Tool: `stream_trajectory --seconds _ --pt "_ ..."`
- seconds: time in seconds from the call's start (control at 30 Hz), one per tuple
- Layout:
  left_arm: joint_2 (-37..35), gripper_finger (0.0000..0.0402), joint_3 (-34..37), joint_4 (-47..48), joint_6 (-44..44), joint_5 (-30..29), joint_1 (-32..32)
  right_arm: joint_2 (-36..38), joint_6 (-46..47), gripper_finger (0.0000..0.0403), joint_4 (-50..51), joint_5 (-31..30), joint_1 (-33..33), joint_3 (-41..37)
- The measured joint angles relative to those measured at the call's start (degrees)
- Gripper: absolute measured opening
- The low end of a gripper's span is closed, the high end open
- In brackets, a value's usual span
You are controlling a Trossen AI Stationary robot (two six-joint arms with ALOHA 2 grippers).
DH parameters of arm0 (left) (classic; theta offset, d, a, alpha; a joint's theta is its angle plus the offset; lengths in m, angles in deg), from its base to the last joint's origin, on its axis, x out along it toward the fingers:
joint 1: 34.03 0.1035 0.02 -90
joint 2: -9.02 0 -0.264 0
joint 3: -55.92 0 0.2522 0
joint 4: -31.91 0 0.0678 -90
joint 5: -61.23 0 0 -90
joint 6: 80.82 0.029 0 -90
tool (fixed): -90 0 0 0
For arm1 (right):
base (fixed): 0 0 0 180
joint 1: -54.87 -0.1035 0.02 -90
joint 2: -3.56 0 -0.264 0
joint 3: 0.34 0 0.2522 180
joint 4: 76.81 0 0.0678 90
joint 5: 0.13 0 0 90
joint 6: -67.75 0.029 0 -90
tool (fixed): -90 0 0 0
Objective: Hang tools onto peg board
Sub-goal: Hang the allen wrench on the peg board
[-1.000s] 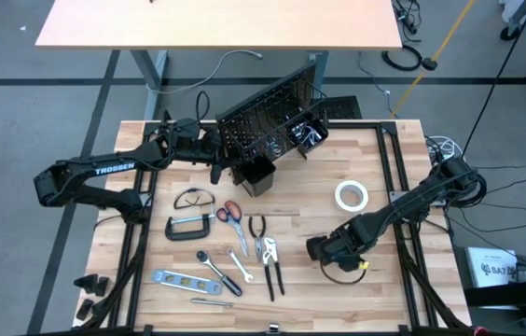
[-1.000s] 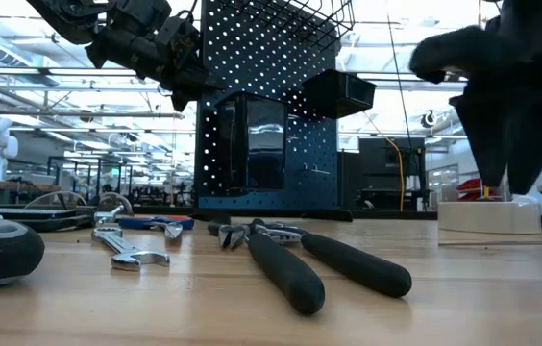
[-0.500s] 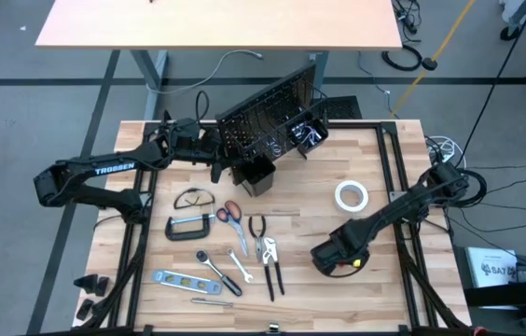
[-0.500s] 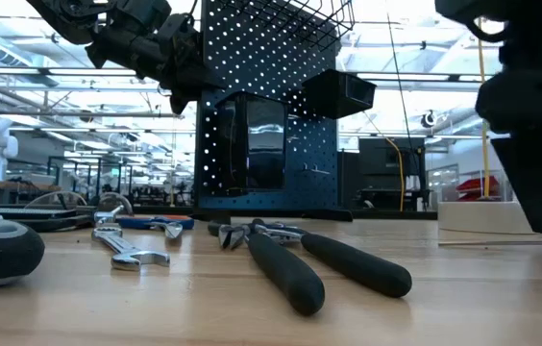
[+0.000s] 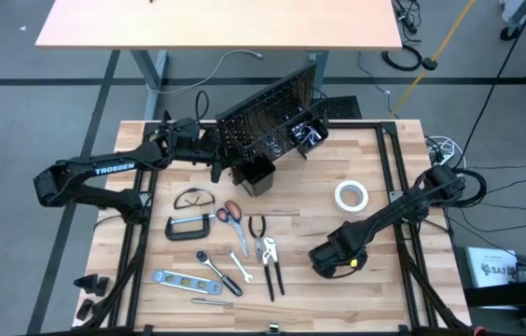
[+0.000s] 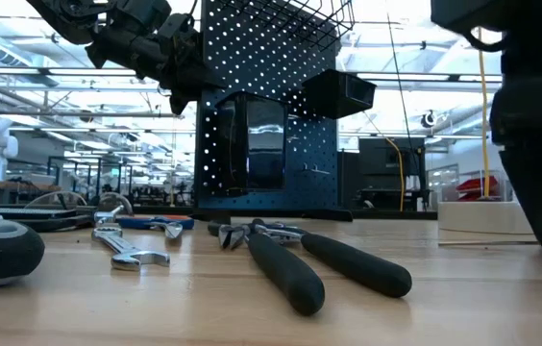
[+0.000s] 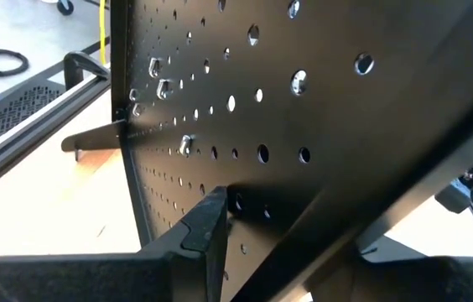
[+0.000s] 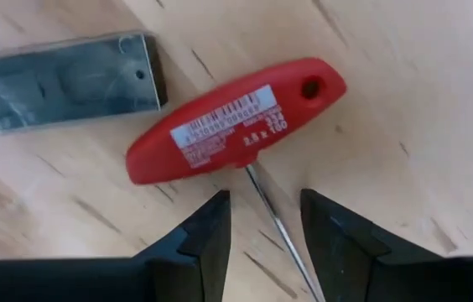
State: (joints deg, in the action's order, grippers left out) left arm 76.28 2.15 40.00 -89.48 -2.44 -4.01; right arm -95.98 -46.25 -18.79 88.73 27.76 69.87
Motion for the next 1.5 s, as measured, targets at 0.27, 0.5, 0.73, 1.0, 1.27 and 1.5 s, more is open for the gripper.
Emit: stream_trajectory --seconds 0.27,0.5,0.73,1.0,1.27,1.5 --pt "0.0 0.0123 0.0 0.0 0.0 -0.2 0.0 -2.5 3.7 0.0116 0.6 1.2 -0.3 0.3" --pt "0.0 0.0123 0.0 0.0 -0.1 -0.4 0.0 -2.5 15.7 0.0013 0.8 2.9 -0.3 0.2" --pt "0.0 0.0123 0.0 0.0 -0.6 -0.9 0.0 -1.9 27.0 0.0003 -2.1 4.9 -0.2 0.4" --pt "0.0 0.0123 0.0 -0.3 -1.1 -1.1 0.0 4.7 51.2 0.0001 -9.6 10.7 2.9 1.1" --pt "0.0 0.0123 0.0 -0.9 -0.9 -1.3 0.0 15.3 82.9 0.0000 -27.3 7.0 9.8 1.1" --pt "0.0 0.0123 0.0 -1.3 -0.5 -1.3 0.0 16.8 99.5 0.0000 -50.1 -12.4 14.7 -0.4"
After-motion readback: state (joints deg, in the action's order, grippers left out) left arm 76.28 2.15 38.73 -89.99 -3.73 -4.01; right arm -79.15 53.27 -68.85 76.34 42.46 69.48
